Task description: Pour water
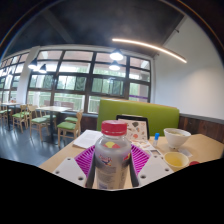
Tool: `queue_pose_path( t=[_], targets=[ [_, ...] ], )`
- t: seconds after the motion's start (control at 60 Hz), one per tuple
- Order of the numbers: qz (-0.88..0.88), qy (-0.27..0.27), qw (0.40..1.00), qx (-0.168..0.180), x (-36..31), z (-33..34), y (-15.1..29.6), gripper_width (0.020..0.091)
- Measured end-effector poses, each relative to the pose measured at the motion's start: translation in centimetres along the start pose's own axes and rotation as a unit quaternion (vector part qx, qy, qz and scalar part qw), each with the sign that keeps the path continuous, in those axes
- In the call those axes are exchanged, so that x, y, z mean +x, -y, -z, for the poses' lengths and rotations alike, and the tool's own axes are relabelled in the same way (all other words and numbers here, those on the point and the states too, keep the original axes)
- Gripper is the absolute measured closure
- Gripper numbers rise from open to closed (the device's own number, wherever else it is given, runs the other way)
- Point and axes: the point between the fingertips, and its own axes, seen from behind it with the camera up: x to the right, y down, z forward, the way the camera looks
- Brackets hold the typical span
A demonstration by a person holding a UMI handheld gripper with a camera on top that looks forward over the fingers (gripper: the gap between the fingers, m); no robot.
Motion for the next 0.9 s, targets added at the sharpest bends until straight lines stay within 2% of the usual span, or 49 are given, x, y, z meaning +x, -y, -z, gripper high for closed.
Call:
queue_pose_path(
  t=[0.083, 0.183, 0.383, 0.483, 0.533, 0.6, 0.65, 0.717, 0.833, 0.9],
  targets=[
    [-0.001, 0.005, 1.0, 0.006, 0.5, -1.0, -0.2, 0.0627],
    [-0.028, 0.007, 1.0, 0.004, 1.0, -1.3, -0.6, 0.0718],
    [-0.061, 0.005, 0.998, 0.003, 1.9, -1.7, -0.4, 0.0721],
    [-0.169, 0.016, 0.986, 0.002, 2.5, -1.0, 0.9, 0.072],
    [-0.252, 0.03, 0.967, 0.017, 4.4, -1.6, 1.4, 0.0718],
    [-0.38, 0.042, 0.924, 0.023, 6.1, -0.5, 3.2, 0.072],
    [-0.474, 0.062, 0.878, 0.031, 8.2, -1.2, 3.0, 0.0721],
    [-0.606, 0.086, 0.79, 0.038, 9.6, -1.1, 3.8, 0.0723],
    [-0.791, 0.116, 0.6, 0.035, 11.3, -0.1, 4.5, 0.0721],
    [-0.837, 0.128, 0.53, 0.041, 12.6, -0.2, 4.1, 0.0722]
  ],
)
